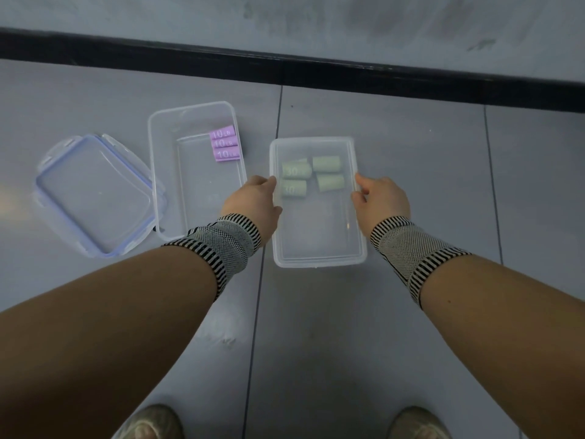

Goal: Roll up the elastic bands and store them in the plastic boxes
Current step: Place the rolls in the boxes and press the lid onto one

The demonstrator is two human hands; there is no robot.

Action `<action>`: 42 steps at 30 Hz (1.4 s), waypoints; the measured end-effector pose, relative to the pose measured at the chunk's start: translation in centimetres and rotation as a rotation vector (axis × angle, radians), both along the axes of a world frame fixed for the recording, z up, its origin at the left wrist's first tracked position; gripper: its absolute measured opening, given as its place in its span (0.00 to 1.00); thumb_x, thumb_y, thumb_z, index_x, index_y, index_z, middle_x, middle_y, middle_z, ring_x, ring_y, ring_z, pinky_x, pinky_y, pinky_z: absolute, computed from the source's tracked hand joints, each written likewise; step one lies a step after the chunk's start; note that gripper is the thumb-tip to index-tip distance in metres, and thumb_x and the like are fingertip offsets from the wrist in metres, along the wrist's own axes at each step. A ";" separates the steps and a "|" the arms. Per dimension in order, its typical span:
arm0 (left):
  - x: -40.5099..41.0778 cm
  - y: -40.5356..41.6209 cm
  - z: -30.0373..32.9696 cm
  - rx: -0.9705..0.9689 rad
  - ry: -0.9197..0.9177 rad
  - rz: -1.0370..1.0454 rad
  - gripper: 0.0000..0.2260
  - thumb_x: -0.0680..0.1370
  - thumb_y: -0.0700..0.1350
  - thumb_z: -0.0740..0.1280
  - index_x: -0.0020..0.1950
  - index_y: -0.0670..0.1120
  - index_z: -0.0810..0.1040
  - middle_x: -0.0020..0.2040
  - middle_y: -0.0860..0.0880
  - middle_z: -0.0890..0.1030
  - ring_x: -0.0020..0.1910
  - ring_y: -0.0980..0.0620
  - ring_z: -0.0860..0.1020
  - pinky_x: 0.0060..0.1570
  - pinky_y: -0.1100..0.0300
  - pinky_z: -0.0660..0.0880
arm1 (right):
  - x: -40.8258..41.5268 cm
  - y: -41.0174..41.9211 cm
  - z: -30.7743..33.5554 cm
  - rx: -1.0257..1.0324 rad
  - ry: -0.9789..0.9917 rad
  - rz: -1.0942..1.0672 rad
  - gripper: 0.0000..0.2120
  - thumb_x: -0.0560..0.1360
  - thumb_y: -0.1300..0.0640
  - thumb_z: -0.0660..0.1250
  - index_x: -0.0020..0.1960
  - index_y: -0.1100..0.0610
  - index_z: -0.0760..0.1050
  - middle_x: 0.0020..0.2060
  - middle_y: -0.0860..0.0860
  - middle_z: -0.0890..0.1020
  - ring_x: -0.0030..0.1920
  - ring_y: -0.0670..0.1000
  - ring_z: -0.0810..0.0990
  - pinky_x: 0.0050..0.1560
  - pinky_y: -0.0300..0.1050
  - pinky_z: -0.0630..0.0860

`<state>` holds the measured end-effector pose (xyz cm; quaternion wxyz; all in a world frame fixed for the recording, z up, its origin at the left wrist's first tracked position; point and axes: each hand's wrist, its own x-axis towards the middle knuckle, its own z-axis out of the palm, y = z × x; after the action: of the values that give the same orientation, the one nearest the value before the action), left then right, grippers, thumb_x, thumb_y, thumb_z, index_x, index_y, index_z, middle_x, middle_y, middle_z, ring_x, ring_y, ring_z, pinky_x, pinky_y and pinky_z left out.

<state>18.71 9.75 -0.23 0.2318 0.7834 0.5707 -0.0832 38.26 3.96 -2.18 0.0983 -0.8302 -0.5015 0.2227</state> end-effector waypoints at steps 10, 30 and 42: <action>0.1 -0.3 0.3 0.000 0.108 -0.071 0.26 0.79 0.50 0.61 0.74 0.47 0.58 0.73 0.48 0.60 0.67 0.45 0.66 0.62 0.50 0.69 | 0.3 0.1 0.9 -0.170 -0.097 0.154 0.22 0.82 0.52 0.53 0.75 0.51 0.60 0.54 0.56 0.75 0.47 0.54 0.74 0.44 0.43 0.69; -1.9 -2.5 0.6 -0.104 0.351 -0.421 0.45 0.74 0.67 0.59 0.77 0.45 0.38 0.77 0.51 0.34 0.76 0.48 0.38 0.73 0.39 0.45 | 1.0 -3.6 2.0 -0.447 -0.102 0.523 0.49 0.71 0.32 0.63 0.77 0.50 0.36 0.74 0.42 0.32 0.77 0.54 0.43 0.74 0.59 0.53; -1.6 -3.5 0.9 -0.004 0.401 -0.434 0.46 0.72 0.67 0.62 0.77 0.45 0.41 0.78 0.48 0.47 0.76 0.46 0.37 0.71 0.35 0.41 | 0.1 -6.3 1.5 -0.349 0.104 0.378 0.46 0.71 0.41 0.70 0.77 0.48 0.45 0.77 0.52 0.51 0.75 0.52 0.57 0.72 0.42 0.56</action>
<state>17.09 6.30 0.70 0.0927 0.8546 0.4241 -0.2850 38.37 -2.37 -0.64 -0.0643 -0.7136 -0.5961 0.3625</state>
